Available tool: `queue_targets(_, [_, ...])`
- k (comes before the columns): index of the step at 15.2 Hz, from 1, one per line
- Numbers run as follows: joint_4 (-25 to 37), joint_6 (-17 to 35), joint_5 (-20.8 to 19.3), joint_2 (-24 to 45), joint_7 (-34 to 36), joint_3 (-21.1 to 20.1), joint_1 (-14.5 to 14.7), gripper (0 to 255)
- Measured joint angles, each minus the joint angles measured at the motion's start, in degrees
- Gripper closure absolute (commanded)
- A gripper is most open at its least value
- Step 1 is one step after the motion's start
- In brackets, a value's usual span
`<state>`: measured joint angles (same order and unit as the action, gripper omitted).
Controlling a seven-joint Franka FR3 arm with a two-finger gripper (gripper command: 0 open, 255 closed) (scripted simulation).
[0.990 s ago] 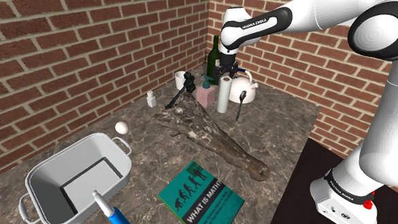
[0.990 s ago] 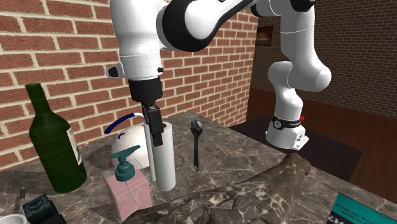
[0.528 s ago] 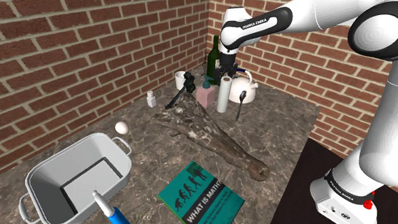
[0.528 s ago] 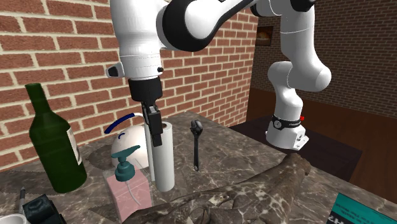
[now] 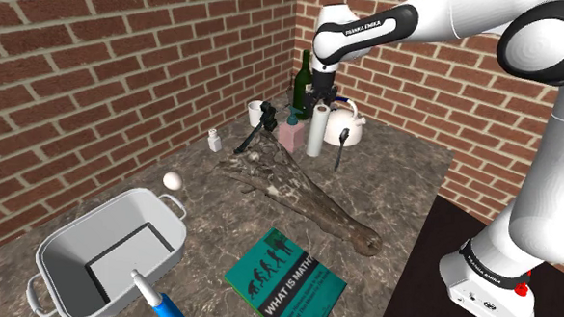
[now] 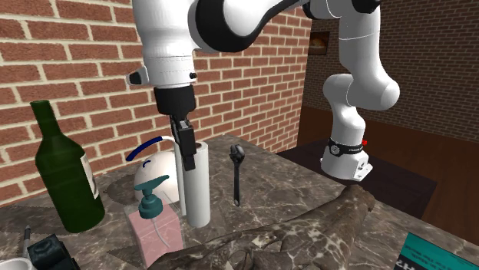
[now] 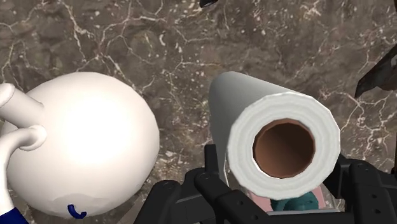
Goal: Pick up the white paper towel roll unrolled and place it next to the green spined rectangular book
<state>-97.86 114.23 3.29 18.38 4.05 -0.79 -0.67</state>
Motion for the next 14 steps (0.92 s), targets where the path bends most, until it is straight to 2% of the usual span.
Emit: queue_targets(14, [8.28,-10.07,-0.16,-1.82,0.51,0.03,-0.05,255])
